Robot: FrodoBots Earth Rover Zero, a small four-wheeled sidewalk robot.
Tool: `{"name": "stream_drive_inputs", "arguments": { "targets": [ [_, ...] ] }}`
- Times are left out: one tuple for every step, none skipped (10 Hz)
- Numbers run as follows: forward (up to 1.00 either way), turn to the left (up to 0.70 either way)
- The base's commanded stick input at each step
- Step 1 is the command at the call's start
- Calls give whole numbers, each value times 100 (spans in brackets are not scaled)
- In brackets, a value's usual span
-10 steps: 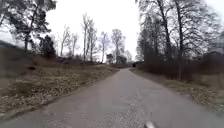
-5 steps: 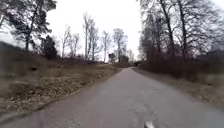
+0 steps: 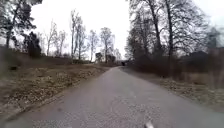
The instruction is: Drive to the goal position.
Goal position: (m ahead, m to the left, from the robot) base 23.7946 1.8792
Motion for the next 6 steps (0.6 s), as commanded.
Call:
{"name": "stream_drive_inputs", "arguments": {
  "targets": [
    [70,0],
    [70,0],
    [70,0],
    [70,0],
    [70,0],
    [70,0]
  ]
}}
